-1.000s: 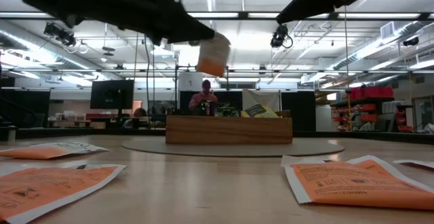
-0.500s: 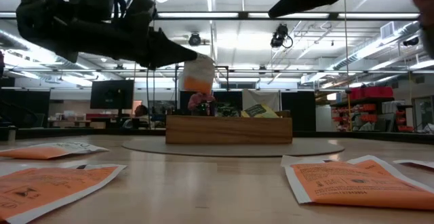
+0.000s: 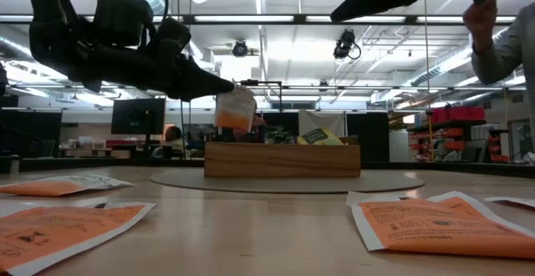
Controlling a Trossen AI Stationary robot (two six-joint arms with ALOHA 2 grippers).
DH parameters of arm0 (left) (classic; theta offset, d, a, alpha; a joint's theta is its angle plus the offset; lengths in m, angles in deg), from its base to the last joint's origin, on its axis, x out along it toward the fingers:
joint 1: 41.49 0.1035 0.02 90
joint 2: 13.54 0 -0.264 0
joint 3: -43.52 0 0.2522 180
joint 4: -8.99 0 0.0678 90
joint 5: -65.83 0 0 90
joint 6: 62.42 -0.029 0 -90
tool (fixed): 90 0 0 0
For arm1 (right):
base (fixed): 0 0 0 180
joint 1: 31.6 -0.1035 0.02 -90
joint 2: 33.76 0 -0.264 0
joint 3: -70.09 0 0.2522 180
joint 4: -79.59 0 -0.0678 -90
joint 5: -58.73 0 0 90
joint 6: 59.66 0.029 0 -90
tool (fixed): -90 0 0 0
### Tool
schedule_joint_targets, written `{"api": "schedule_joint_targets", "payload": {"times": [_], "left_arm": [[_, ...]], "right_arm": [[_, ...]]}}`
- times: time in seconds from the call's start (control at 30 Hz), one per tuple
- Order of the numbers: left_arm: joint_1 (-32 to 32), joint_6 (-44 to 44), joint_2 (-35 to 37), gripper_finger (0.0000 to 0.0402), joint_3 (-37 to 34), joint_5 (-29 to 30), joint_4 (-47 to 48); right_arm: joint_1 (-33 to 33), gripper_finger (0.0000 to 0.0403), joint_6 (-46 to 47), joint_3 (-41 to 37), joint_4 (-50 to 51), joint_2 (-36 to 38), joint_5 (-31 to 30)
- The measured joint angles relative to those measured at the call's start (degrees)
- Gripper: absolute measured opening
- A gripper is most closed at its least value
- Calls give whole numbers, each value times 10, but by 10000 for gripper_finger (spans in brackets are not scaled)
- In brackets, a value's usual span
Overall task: Pick & Place Tea
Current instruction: Put the white tea bag into the left section of the wooden organizer
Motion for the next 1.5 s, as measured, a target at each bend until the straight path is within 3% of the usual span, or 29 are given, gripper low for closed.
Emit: {"api": "schedule_joint_targets", "payload": {"times": [0.23,0.43,0.93,1.13,1.5], "left_arm": [[32,-4,-2,1,0,-52,1],[77,23,-2,1,0,-154,2],[94,22,-2,1,2,-167,16],[95,22,-41,2,6,-167,-5],[98,23,-94,2,72,-197,3]], "right_arm": [[0,201,6,0,0,0,7],[0,201,11,0,0,0,7],[1,201,13,0,-9,0,7],[10,201,13,0,-19,0,40],[16,201,11,0,-16,-1,41]]}}
